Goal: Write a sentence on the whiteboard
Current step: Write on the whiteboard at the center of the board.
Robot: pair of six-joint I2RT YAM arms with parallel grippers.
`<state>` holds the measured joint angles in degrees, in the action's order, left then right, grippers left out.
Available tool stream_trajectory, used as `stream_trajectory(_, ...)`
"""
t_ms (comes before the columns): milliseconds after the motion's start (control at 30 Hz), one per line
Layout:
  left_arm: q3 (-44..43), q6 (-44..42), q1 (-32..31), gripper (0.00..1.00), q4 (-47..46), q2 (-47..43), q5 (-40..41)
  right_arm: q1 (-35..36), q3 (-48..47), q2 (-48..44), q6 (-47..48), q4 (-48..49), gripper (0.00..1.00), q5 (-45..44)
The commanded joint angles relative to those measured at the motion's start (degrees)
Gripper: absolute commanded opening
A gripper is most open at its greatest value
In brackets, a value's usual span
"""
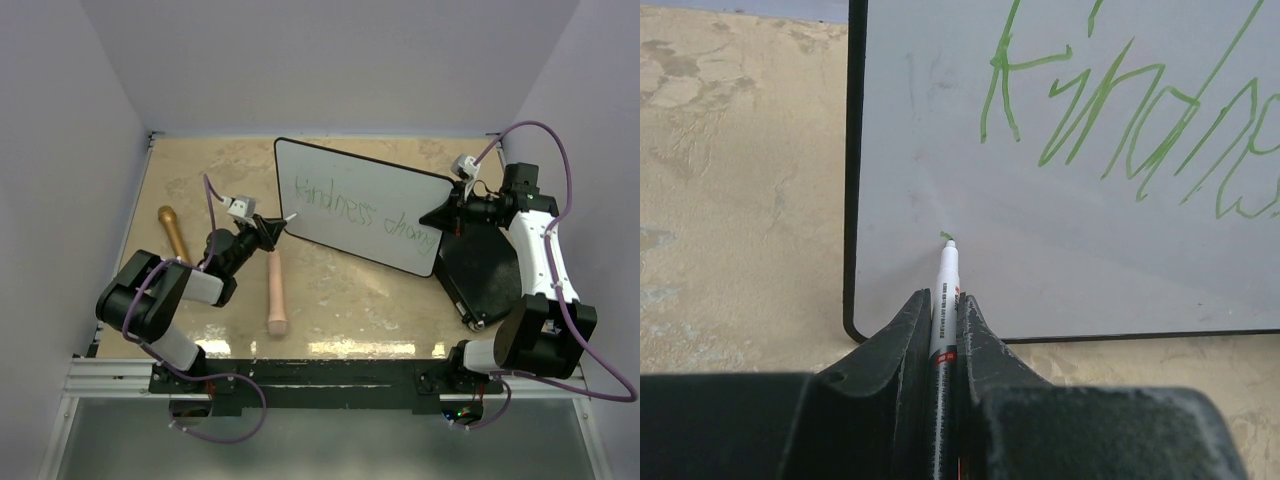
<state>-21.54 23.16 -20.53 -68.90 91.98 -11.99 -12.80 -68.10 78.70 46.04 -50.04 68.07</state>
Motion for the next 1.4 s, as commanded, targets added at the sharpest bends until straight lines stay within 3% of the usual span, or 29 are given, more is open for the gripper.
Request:
stream_trajectory(0,-1.84,-0.92,0.50,0.00,-3.96,0.83,-1.81,0.05,-0.02,-0.91,0.89,1.35,0.00,-4.62)
stream_trajectory(867,-1.40,-0.57,0.76,0.00,-4.31,-2.69,-0.67,0.05,0.07,-0.65,0.80,1.61,0.00,-4.79)
stream_trajectory(1367,-2.54,-0.39,2.52,0.00,-2.82,0.30,0.13,0.05,0.07,-0.65,0.72,1.61,0.00,-4.88)
